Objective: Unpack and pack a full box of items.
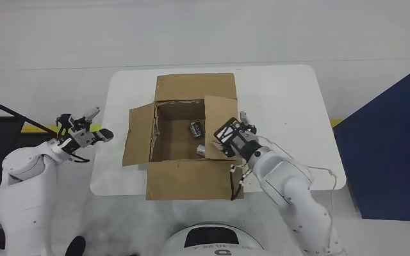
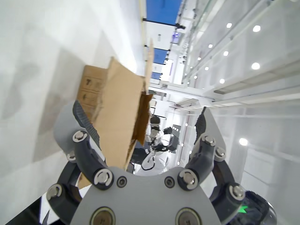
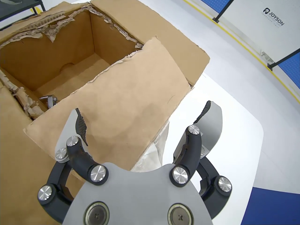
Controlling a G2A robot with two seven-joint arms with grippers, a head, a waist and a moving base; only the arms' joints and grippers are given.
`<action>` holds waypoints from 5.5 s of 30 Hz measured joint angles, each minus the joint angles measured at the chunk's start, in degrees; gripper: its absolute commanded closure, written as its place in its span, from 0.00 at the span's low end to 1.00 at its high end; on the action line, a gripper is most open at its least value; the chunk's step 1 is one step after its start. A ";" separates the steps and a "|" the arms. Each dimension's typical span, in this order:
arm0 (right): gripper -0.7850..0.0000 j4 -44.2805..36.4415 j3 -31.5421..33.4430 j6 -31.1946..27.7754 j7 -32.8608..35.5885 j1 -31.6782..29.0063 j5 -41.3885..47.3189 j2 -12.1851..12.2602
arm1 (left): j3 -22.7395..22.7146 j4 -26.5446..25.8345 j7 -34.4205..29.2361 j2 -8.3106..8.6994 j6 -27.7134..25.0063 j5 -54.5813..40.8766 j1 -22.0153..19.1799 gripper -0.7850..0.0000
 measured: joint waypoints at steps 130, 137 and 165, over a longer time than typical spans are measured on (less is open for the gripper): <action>0.00 -3.77 21.00 -10.29 -19.21 -12.16 14.33 3.77 | 25.93 11.07 11.72 -2.89 -7.91 -21.05 -23.14 0.00; 0.00 -3.77 21.00 -10.29 -19.21 -12.16 14.33 3.77 | 29.73 21.43 10.72 -4.53 -8.92 -23.58 -26.81 0.00; 0.00 -3.77 21.00 -10.29 -19.20 -12.16 14.33 3.77 | 36.68 38.06 -9.90 -9.43 0.36 -31.97 -39.13 0.00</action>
